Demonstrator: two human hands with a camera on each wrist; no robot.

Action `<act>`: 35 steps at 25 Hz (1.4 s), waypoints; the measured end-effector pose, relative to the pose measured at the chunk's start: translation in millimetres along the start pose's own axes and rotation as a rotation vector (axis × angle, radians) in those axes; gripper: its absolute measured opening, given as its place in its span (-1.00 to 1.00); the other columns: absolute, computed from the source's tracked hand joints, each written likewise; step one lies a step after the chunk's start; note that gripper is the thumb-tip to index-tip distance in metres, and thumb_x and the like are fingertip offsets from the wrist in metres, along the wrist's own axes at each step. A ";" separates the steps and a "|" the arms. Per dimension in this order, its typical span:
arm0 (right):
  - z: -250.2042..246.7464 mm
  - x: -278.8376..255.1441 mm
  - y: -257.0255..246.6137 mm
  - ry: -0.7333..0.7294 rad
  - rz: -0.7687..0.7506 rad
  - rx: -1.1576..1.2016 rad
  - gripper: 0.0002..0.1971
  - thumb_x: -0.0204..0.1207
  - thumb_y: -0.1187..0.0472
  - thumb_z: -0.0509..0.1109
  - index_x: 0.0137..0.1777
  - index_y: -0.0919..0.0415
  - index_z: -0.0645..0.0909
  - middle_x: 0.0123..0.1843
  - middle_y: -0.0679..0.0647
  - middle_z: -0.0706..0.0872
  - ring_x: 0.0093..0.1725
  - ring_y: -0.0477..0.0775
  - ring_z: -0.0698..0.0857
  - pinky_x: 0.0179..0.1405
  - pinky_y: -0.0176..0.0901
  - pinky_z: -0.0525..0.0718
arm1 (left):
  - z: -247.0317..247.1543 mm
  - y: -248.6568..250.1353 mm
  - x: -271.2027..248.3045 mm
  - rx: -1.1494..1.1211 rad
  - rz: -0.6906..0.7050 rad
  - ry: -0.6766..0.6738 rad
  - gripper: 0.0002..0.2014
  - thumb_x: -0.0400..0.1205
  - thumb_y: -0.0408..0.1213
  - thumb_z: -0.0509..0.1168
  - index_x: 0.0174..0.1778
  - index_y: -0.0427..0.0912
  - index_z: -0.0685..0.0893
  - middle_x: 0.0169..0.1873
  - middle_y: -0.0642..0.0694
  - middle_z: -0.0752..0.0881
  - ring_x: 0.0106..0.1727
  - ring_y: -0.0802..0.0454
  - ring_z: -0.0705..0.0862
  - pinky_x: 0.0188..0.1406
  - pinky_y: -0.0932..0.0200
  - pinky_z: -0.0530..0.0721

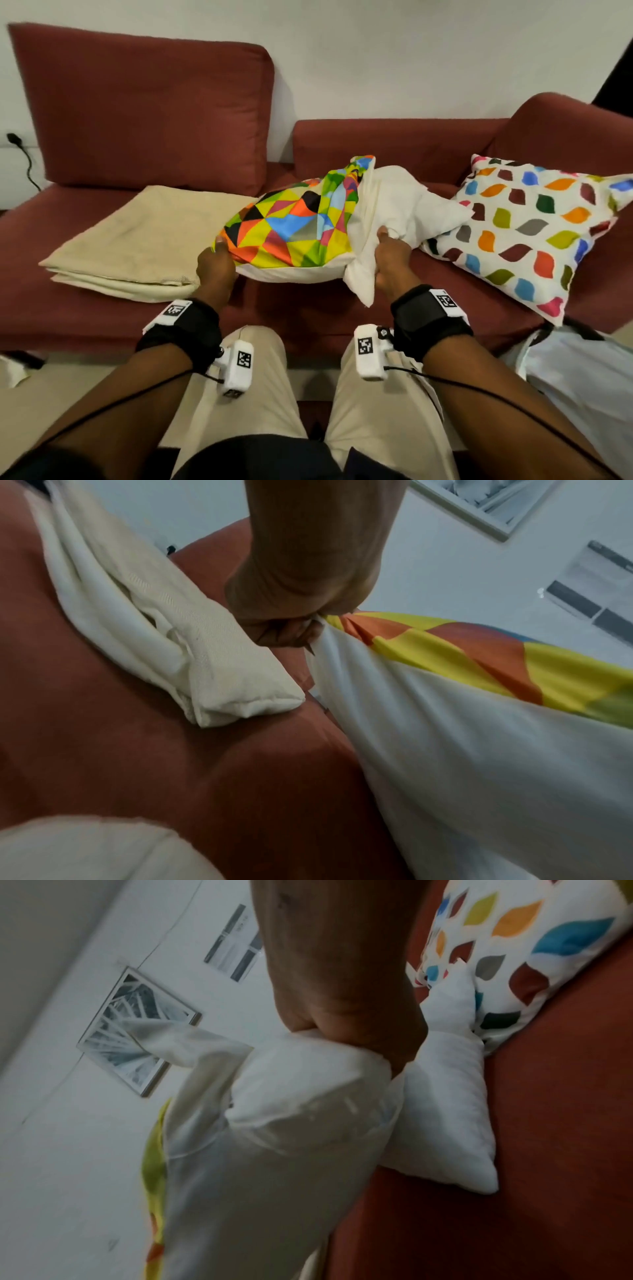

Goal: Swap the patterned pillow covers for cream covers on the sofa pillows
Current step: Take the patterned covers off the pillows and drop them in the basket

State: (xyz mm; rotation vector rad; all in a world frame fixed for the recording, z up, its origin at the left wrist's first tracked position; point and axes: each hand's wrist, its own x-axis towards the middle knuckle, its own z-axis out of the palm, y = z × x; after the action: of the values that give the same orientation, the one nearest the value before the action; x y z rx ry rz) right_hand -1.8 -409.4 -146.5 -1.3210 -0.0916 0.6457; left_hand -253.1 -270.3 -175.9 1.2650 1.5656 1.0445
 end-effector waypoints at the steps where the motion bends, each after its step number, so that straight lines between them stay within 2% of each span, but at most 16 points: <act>1: -1.6 -1.0 2.9 0.000 -0.037 -0.062 -0.88 0.64 0.15 0.38 0.05 0.19 0.57 0.11 0.18 0.71 0.18 0.25 0.70 0.29 0.16 0.66 | -6.2 2.8 9.2 0.069 0.056 0.038 -0.35 0.72 0.16 0.00 0.16 -0.42 0.66 0.03 -0.50 0.71 0.02 -0.45 0.68 0.06 -0.20 0.67; 4: -9.4 -2.7 8.1 -0.048 -0.126 -0.272 -0.76 0.65 0.12 0.36 0.13 0.29 0.62 0.09 0.17 0.71 0.06 0.17 0.66 0.09 -0.05 0.63 | -17.4 9.7 32.6 0.157 0.188 0.044 -0.32 0.70 0.18 -0.08 0.05 -0.38 0.70 -0.02 -0.52 0.72 -0.01 -0.49 0.70 0.10 -0.27 0.66; 6: -13.3 -2.9 7.6 -0.080 -0.183 -0.366 -0.79 0.65 0.11 0.35 0.06 0.27 0.65 0.02 0.17 0.72 0.01 0.12 0.65 -0.02 -0.10 0.58 | -21.0 16.6 47.4 0.157 0.225 0.083 -0.37 0.69 0.14 -0.04 0.02 -0.37 0.69 -0.10 -0.46 0.74 -0.11 -0.45 0.73 0.05 -0.19 0.70; 8: -24.1 -2.9 1.6 -0.125 -0.244 -0.429 -0.81 0.64 0.12 0.35 -0.02 0.25 0.66 -0.04 0.13 0.73 -0.03 0.10 0.67 -0.04 -0.09 0.59 | -27.3 13.8 69.6 0.130 0.176 0.073 -0.48 0.68 0.04 0.04 -0.05 -0.37 0.69 -0.22 -0.38 0.76 -0.15 -0.38 0.75 0.00 -0.09 0.72; 10: -42.6 0.9 -4.4 -0.196 -0.310 -0.521 -0.78 0.66 0.13 0.34 -0.10 0.28 0.66 -0.15 0.05 0.72 -0.13 -0.01 0.67 -0.11 -0.12 0.60 | -34.2 2.5 94.4 0.169 0.133 0.117 -0.54 0.62 0.02 0.11 -0.16 -0.34 0.69 -0.28 -0.38 0.76 -0.12 -0.41 0.75 -0.02 -0.16 0.73; 13: -64.0 -0.9 -3.9 -0.367 -0.412 -0.658 -0.62 0.69 0.17 0.31 -0.40 0.16 0.45 -0.45 -0.20 0.57 -0.43 -0.29 0.49 -0.37 -0.28 0.41 | -40.2 -23.5 100.3 0.219 0.138 0.069 -0.63 0.65 -0.23 0.17 0.05 -0.55 0.62 -0.13 -0.61 0.69 -0.05 -0.60 0.68 -0.12 -0.27 0.65; 15: -68.7 4.0 2.3 -0.459 -0.392 -0.848 -0.56 0.67 0.16 0.34 -0.46 0.08 0.34 -0.52 -0.20 0.52 -0.46 -0.27 0.46 -0.37 -0.27 0.36 | -38.3 -33.7 81.3 0.323 0.195 0.032 -0.52 0.63 -0.14 0.07 0.12 -0.56 0.56 -0.04 -0.69 0.62 0.03 -0.67 0.61 -0.05 -0.37 0.58; 18: -66.2 24.3 -7.5 -0.577 -0.228 -1.277 -0.65 0.43 0.03 0.59 -0.35 0.11 0.47 -0.36 -0.08 0.60 -0.29 -0.08 0.59 -0.27 -0.19 0.49 | -27.6 -19.9 60.6 0.528 0.244 -0.031 -0.41 0.37 -0.06 0.21 0.31 -0.24 0.53 0.25 -0.42 0.57 0.28 -0.47 0.54 0.24 -0.26 0.50; 21: -48.2 43.0 -35.5 -0.432 -0.306 -1.363 -0.45 0.14 0.10 0.75 -0.09 0.21 0.44 -0.16 0.03 0.57 -0.19 0.00 0.57 -0.34 -0.20 0.48 | 3.2 22.8 59.2 0.508 0.560 -0.104 -0.46 0.33 -0.08 0.23 0.25 -0.13 0.61 0.22 -0.21 0.63 0.27 -0.31 0.57 0.30 -0.17 0.48; 24: -23.6 59.8 -51.8 -0.283 -0.515 -1.096 -0.19 0.17 0.14 0.72 0.37 0.23 0.38 0.33 0.15 0.43 0.31 0.19 0.49 0.20 -0.06 0.54 | 63.5 75.3 44.5 0.325 0.943 -0.370 -0.56 0.42 -0.03 0.21 0.11 -0.19 0.70 0.08 -0.18 0.70 0.13 -0.15 0.65 0.18 0.13 0.53; 26: -12.7 73.9 -55.8 -0.312 -0.537 -1.115 0.01 0.14 -0.08 0.73 0.55 0.16 0.30 0.52 0.13 0.35 0.51 0.16 0.35 0.50 0.06 0.38 | 106.7 97.9 36.6 0.411 1.070 -0.469 -0.56 0.51 0.07 0.19 0.10 -0.16 0.72 0.02 -0.15 0.72 0.04 -0.13 0.68 0.09 0.08 0.60; 28: -7.9 81.8 -57.4 -0.415 -0.506 -1.279 0.16 0.07 -0.30 0.69 0.62 0.09 0.23 0.62 0.08 0.29 0.62 0.12 0.23 0.60 0.15 0.28 | 136.4 106.9 32.9 0.473 1.034 -0.517 -0.48 0.55 0.21 0.11 0.14 -0.09 0.71 0.02 -0.11 0.71 0.02 -0.15 0.69 0.04 -0.06 0.63; 30: -4.0 85.6 -59.1 -0.511 -0.471 -1.376 0.25 -0.04 -0.41 0.66 0.62 0.07 0.22 0.61 0.04 0.31 0.62 0.11 0.25 0.58 0.16 0.31 | 156.9 112.6 36.3 0.455 0.927 -0.529 -0.38 0.55 0.30 0.11 0.30 -0.08 0.64 0.18 -0.13 0.68 0.17 -0.16 0.66 0.19 -0.09 0.60; 31: -0.3 86.2 -58.8 -0.542 -0.431 -1.389 0.26 -0.12 -0.43 0.67 0.58 0.08 0.25 0.54 0.04 0.39 0.55 0.11 0.35 0.50 0.11 0.42 | 165.5 116.9 38.2 0.475 0.843 -0.545 -0.32 0.53 0.35 0.13 0.38 -0.09 0.59 0.28 -0.13 0.65 0.28 -0.15 0.62 0.30 -0.08 0.55; 33: 8.1 87.1 -49.9 -0.536 -0.416 -1.362 0.13 -0.18 -0.34 0.74 0.37 0.14 0.35 0.27 0.02 0.56 0.28 0.07 0.57 0.14 -0.05 0.58 | 180.9 121.8 37.7 0.668 0.692 -0.646 -0.11 0.40 0.54 0.10 0.46 -0.05 0.54 0.43 -0.11 0.57 0.43 -0.12 0.51 0.45 -0.08 0.45; 35: 12.8 84.6 -40.3 -0.546 -0.471 -1.323 -0.07 -0.09 -0.15 0.80 0.19 0.16 0.38 0.06 0.01 0.62 0.06 0.04 0.62 -0.13 -0.11 0.52 | 190.6 121.5 31.6 0.872 0.623 -0.729 0.00 0.32 0.61 0.12 0.49 -0.08 0.49 0.48 -0.15 0.52 0.46 -0.16 0.49 0.45 -0.09 0.45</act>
State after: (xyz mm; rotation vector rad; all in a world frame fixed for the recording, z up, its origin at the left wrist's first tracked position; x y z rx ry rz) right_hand 78.1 -361.1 -130.9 -2.2061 -1.4295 0.4965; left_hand -42.1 -204.1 -119.8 2.4787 1.0434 0.0827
